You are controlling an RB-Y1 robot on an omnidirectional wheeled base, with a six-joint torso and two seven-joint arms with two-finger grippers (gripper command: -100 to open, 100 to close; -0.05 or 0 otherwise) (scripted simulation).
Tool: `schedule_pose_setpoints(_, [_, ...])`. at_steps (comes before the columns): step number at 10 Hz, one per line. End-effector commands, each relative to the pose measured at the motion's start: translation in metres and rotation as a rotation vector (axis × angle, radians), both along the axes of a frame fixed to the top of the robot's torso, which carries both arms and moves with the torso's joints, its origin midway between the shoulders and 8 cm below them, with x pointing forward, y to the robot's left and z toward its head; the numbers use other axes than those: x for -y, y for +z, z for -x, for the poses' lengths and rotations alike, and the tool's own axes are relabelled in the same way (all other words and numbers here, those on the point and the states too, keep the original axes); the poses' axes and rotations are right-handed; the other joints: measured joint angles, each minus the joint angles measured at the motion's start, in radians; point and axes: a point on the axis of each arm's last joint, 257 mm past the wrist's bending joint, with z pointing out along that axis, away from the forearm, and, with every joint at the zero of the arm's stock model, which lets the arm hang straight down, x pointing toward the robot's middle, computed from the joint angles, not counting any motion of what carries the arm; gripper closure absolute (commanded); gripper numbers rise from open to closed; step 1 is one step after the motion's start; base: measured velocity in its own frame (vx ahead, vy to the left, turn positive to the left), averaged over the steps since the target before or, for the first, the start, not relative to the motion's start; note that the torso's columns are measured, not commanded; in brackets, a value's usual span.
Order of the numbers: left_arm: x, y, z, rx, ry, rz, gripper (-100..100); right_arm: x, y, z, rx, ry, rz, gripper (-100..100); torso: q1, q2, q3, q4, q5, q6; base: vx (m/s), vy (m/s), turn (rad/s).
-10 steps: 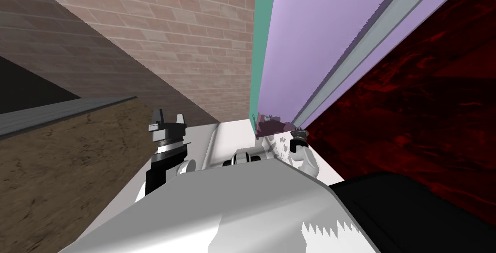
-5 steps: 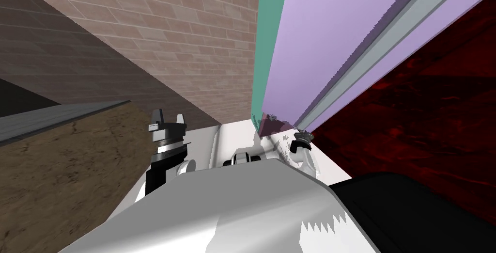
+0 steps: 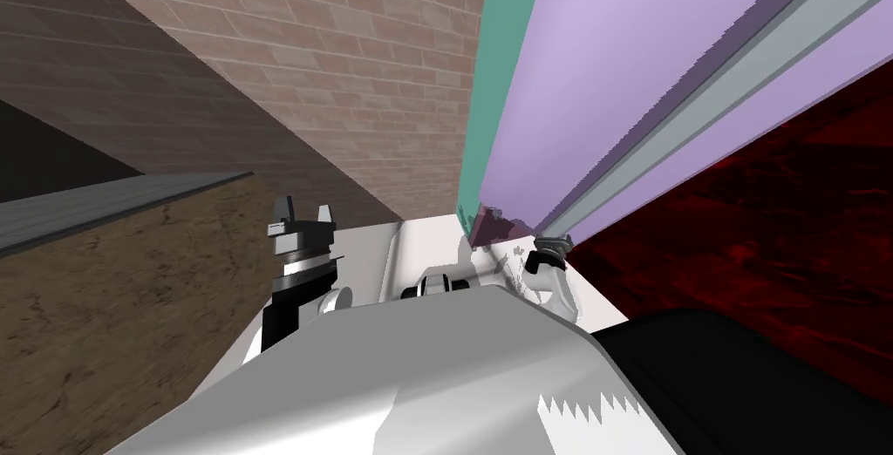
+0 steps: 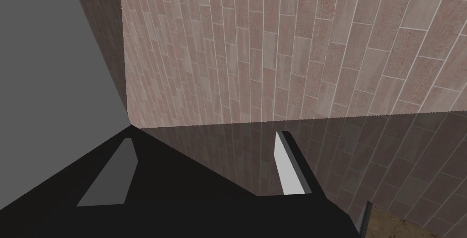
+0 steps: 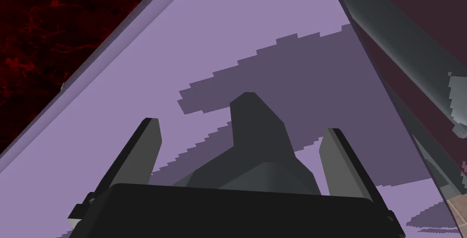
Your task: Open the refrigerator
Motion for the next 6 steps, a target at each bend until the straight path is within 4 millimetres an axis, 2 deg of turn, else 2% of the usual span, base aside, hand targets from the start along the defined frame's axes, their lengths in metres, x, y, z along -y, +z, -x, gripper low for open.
schedule_pose_setpoints(1, [0.000,0.000,0.000,0.000,0.000,0.000,0,0.003,0.016,0.011,0.002,-0.034,0.004,-100,0.007,0.002,0.001,0.000,0.002,0.001,-0.015,-0.057,0.076])
schedule_pose_setpoints(4, [0.000,0.000,0.000,0.000,0.000,0.000,0,0.001,0.026,0.018,-0.004,-0.055,-0.010,-100,0.016,0.007,0.004,0.003,0.006,-0.001,-0.029,-0.029,0.090])
schedule_pose_setpoints(5, [0.000,0.000,0.000,0.000,0.000,0.000,0,-0.001,0.017,0.017,-0.011,-0.048,-0.020,-100,0.017,0.008,0.004,0.004,0.008,0.000,-0.006,-0.018,0.046])
schedule_pose_setpoints(6, [0.000,0.000,0.000,0.000,0.000,0.000,0,-0.002,0.015,0.018,-0.017,-0.050,-0.026,0,0.016,0.006,0.003,0.002,0.006,0.000,0.010,-0.005,0.024])
